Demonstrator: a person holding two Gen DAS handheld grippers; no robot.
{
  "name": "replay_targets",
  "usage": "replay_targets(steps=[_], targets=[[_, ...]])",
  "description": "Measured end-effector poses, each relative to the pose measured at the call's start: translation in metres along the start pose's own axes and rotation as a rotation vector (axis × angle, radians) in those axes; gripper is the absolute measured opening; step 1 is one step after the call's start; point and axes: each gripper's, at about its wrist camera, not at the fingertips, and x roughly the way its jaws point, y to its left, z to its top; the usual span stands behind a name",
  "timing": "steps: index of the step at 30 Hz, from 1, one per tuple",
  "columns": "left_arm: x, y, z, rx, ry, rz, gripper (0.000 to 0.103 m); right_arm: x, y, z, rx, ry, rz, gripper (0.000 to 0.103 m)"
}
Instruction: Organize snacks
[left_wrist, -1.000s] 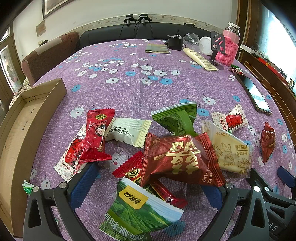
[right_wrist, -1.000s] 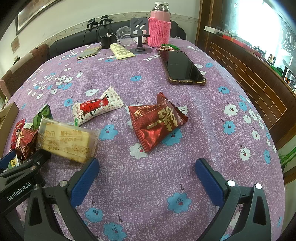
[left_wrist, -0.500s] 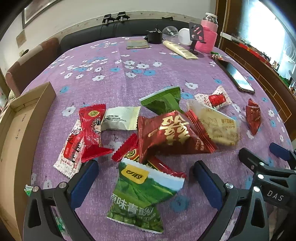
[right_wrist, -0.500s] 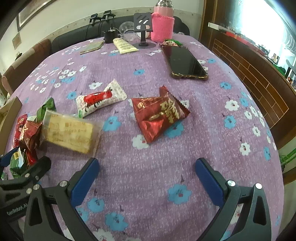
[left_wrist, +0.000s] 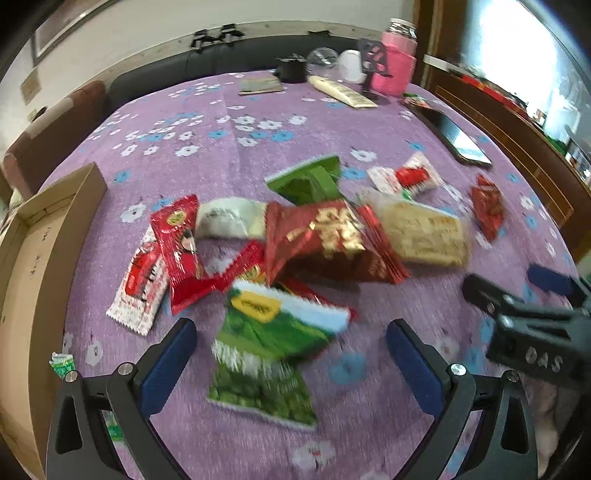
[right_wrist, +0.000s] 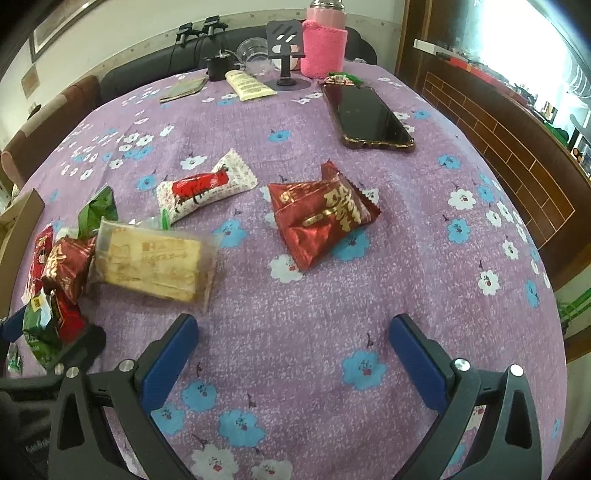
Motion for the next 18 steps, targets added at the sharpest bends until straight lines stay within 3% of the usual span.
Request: replay_targets(steps=[1,4,6,8,10,13,15,18], targets=[[-0.003,0.001,-0.001,-0.001,0.002,-0.027,0.102,0.0,0.0,-0.001,-0.002,-0.001,0.002,0.103],[-0.025,0.011,-0.009,-0.063,-0.018,-0.126,0.083,-0.002,0.001,-0.003,-0.007,-0.004,0.001,0.103],[-0.045,0.015,-0.012,-0.07,-0.076,-0.143,0.083,-0.006,0.001,-0.007,-0.012,-0.007,-0.009,0.103],[-0.086,0.025,-0.016,-0.084,-0.207,-0.175,0.083,-0.018,0.001,-0.012,-0.021,-0.039,-0.01,0.097],[-0.129,0.042,-0.021,-0.14,-0.324,-0.239,0.083,-0.038,0.003,-0.017,-0.039,-0.097,-0.007,0.096],[-0.174,0.057,-0.021,-0.154,-0.385,-0.296,0.083,-0.087,0.006,-0.021,-0.066,-0.245,-0.019,0.096],[-0.215,0.064,-0.023,-0.121,-0.449,-0.251,0.083,-0.136,0.011,-0.021,-0.104,-0.379,-0.027,0.096],[-0.264,0.077,-0.022,-0.099,-0.535,-0.215,0.084,-0.195,0.015,-0.016,-0.146,-0.499,0.005,0.096]])
